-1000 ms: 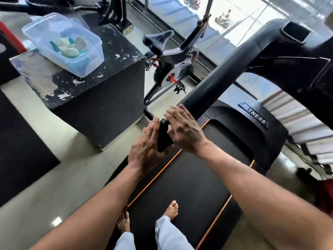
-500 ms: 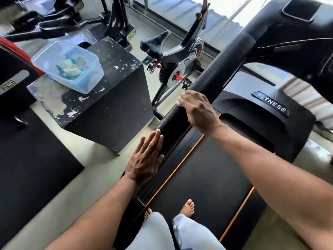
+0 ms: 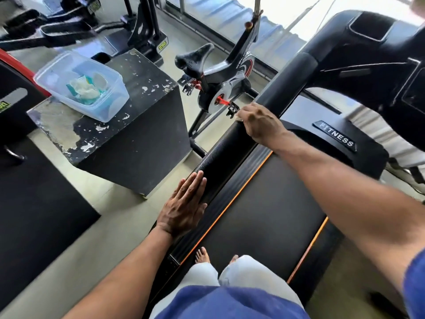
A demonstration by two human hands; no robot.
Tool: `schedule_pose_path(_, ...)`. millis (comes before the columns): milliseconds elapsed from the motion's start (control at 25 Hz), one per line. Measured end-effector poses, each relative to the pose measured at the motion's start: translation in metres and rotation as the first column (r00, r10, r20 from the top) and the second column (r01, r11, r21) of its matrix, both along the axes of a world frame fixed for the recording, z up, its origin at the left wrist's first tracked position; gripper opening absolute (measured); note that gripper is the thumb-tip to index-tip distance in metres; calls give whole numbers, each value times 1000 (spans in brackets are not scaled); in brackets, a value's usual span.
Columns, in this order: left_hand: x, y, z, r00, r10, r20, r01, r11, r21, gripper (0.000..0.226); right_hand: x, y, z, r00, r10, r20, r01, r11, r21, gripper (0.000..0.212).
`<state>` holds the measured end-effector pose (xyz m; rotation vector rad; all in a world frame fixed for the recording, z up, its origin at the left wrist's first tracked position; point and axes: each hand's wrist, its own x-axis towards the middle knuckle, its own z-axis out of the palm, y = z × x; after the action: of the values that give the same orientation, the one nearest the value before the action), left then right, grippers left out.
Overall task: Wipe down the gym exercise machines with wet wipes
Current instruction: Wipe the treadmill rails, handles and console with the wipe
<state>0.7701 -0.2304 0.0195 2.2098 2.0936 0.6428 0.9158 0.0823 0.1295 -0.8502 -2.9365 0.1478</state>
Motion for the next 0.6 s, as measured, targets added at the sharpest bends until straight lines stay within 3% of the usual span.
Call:
schedule_pose_path(120,-1,0,-2,1000,12,-2,-12,999,-38,69,-21,-46,-9,993,96,69,-97,995,5,39)
schedule_pose_path(280,-2,4,-1,1000,18,12,-16,993,-114,76,-18,-72,-15,935,328,134,-324,945,-48,71)
schedule_pose_path(360,-2,21,10,999,24,28,-20,990,-139,76,-13,-46,-10,915,371,161,-371,928,-27,72)
schedule_pose_path(440,9,55,25,998,51,27,-47,988,-144,77,-8,-11,-6,922,345,179,-354,935,22,60)
schedule_pose_path(520,29,98,40,993,114,18,-109,981,-158,75,0,38,-4,971,214,111,-221,973,60,37)
schedule_pose_path(600,46,132,52,981,191,20,-186,969,-162,72,16,76,-2,991,95,93,-102,992,75,32)
